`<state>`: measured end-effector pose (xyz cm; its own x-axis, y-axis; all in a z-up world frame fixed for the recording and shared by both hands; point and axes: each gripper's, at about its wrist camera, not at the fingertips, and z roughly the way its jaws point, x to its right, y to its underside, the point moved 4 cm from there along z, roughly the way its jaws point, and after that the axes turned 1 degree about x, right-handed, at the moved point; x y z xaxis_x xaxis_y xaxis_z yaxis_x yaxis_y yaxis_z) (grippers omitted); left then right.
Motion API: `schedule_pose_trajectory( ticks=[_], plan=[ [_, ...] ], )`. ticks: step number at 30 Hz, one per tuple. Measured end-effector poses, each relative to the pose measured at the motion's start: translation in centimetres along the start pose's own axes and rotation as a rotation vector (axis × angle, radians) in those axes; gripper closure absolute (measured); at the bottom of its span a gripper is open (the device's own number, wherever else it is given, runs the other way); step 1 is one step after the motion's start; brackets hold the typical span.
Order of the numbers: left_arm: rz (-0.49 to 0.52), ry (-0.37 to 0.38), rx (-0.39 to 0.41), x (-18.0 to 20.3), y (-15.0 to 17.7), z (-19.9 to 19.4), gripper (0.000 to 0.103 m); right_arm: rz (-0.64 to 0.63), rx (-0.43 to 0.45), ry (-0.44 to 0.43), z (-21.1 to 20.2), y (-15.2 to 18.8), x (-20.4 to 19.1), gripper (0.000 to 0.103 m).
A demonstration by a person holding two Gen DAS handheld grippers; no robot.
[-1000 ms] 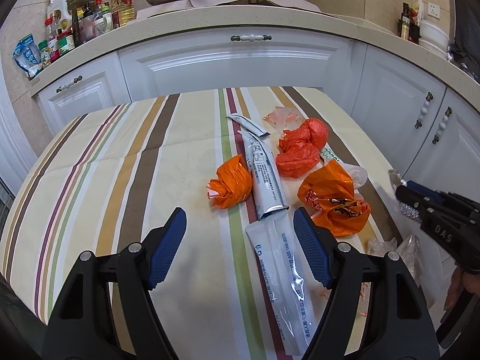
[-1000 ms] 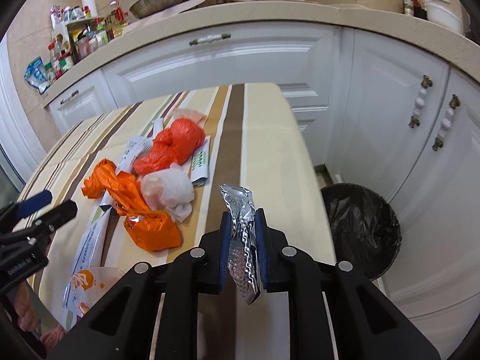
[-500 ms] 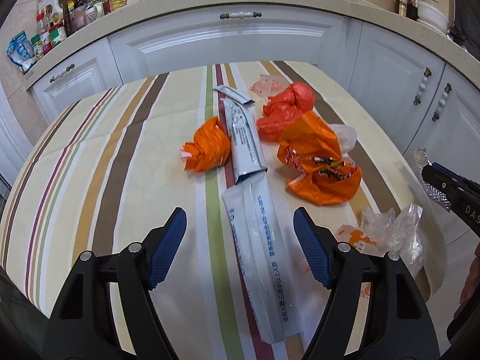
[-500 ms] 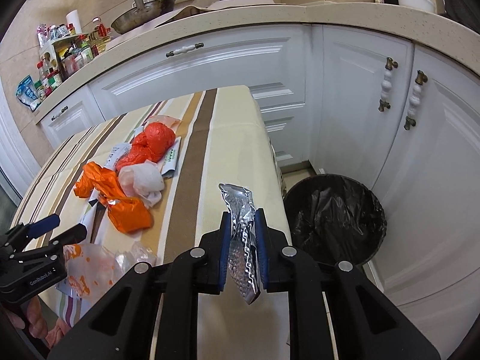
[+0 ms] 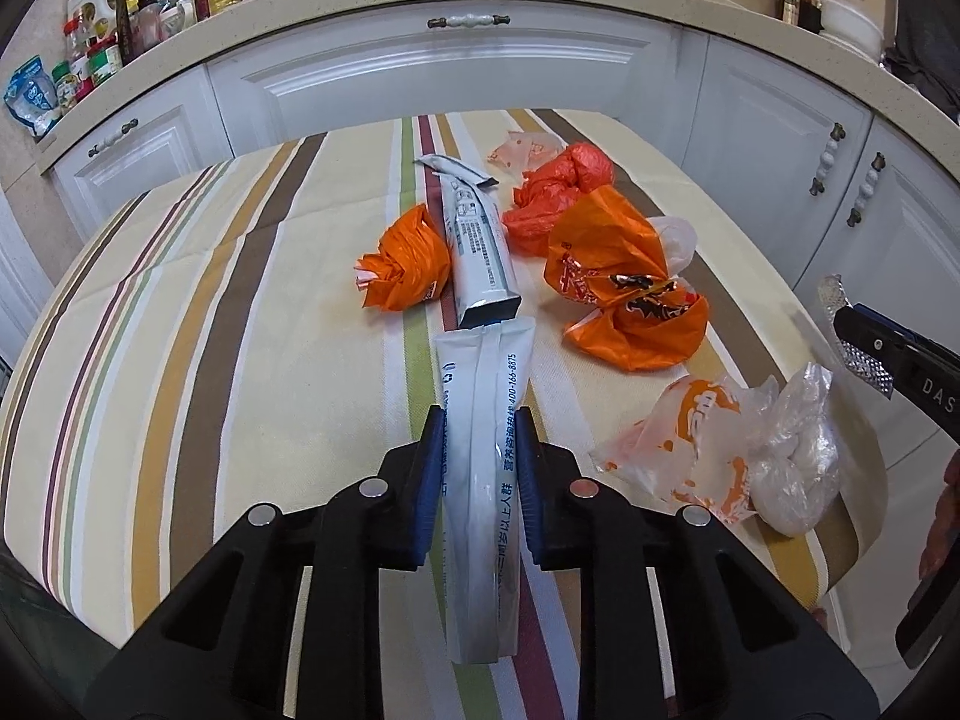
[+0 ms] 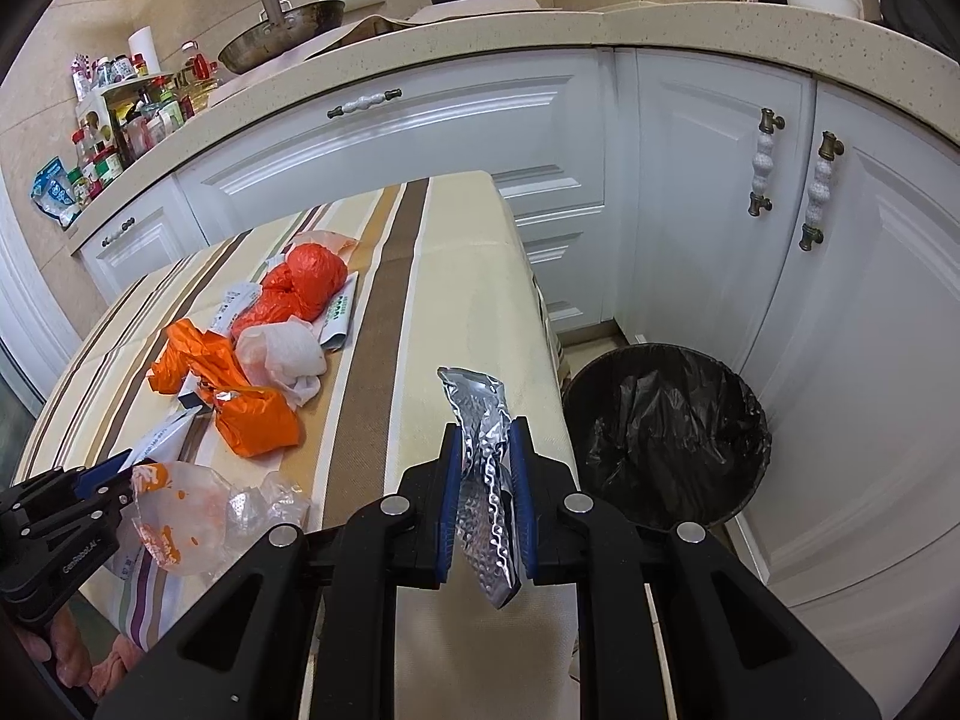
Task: Collect trash
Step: 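Carry foil and tube over the black bin and open both grippers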
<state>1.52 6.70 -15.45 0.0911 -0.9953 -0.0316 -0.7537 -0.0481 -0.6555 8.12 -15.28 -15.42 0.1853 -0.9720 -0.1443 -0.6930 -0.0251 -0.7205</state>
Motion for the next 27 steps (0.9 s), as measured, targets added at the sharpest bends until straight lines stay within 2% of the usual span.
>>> schedule_pose_trajectory(
  ticks=[6,13,19,27],
  plan=[
    [0.012,0.000,0.063,0.0,-1.2,-1.9,0.082,0.000,0.006,0.007,-0.3,-0.1,0.0,0.086],
    [0.016,0.028,0.140,0.9,-4.1,-3.7,0.082,0.015,0.033,0.048,-1.0,-1.0,1.7,0.086],
    [0.034,0.093,0.165,3.8,-6.7,-3.3,0.082,0.046,0.057,0.104,-1.5,-1.9,4.3,0.086],
    [0.105,0.151,0.191,9.4,-9.8,-1.8,0.082,0.057,0.086,0.189,-1.7,-3.1,7.6,0.086]
  ],
)
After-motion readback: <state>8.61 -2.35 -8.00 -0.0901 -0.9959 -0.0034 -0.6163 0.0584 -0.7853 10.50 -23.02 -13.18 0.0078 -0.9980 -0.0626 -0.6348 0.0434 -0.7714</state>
